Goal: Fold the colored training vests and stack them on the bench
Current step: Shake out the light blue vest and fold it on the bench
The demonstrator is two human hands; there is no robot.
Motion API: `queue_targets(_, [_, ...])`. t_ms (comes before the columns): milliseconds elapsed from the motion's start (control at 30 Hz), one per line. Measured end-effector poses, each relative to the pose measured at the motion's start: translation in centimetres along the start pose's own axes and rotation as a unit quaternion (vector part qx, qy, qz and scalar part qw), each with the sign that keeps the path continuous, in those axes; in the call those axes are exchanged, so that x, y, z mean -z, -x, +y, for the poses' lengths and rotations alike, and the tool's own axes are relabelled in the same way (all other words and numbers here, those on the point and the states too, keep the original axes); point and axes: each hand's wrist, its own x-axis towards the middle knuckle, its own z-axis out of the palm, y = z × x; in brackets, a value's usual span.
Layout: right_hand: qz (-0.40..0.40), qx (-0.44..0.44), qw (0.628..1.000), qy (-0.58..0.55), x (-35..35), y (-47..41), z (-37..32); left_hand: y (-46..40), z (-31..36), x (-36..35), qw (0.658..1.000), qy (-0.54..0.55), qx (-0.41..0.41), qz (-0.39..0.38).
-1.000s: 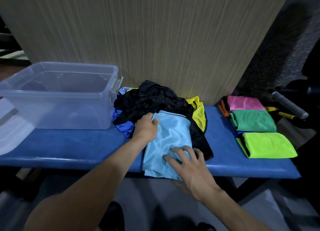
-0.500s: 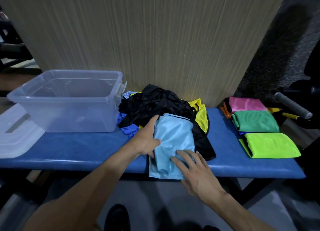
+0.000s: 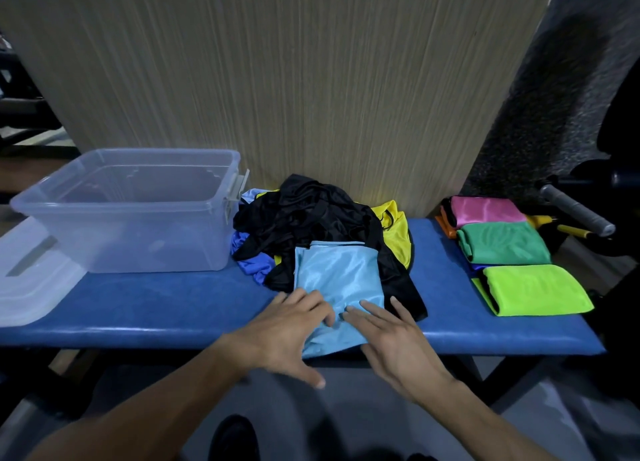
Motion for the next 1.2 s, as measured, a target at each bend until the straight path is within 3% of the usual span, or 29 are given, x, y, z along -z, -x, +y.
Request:
queue_targets(167, [-0.034,-0.024,0.994,-0.103,2.0,-0.9,0.8,-0.4,1.0,-1.5,0.993,-0.033,0.052,0.101])
queue_targets(467, [0.021,-0.059,0.958,-0.279,2.8,-0.6,2.4,0.1,-0.4,-1.0,0.976,0.042,0.095,0.19])
queue_targets(600, [0.046,-0.155,0.908,-0.386,3.3,-1.1,3.1,-0.2,-0.2,-0.4,0.956,0.161,0.107,0.22])
queue_targets(700, [0.1,-0.228,0.828,-0.502,4.6,-1.8,3.4,-1.3,0.8,1.0,0.909,0.294,0.103,0.277])
queue_targets(800, [0.198,-0.257,0.768,-0.552,6.3,-2.8,3.7,-3.4,2.7,3.6,0.882,0.335,0.079,0.323])
queue_targets(1033, [0.386,-0.203,0.764,-0.475,10.3,-5.3,7.5,-8.9,6.6,10.6,0.845,0.297,-0.001,0.444])
queue_targets(1133, [0.378,-0.237,0.746,-0.494,10.0,-5.4,9.7,-12.3,5.6,11.2,0.856,0.318,0.015,0.408])
queue_targets(1200, [0.322,-0.295,0.701,-0.564,8.9,-5.3,10.4,-15.5,3.9,9.7,0.879,0.313,0.073,0.353])
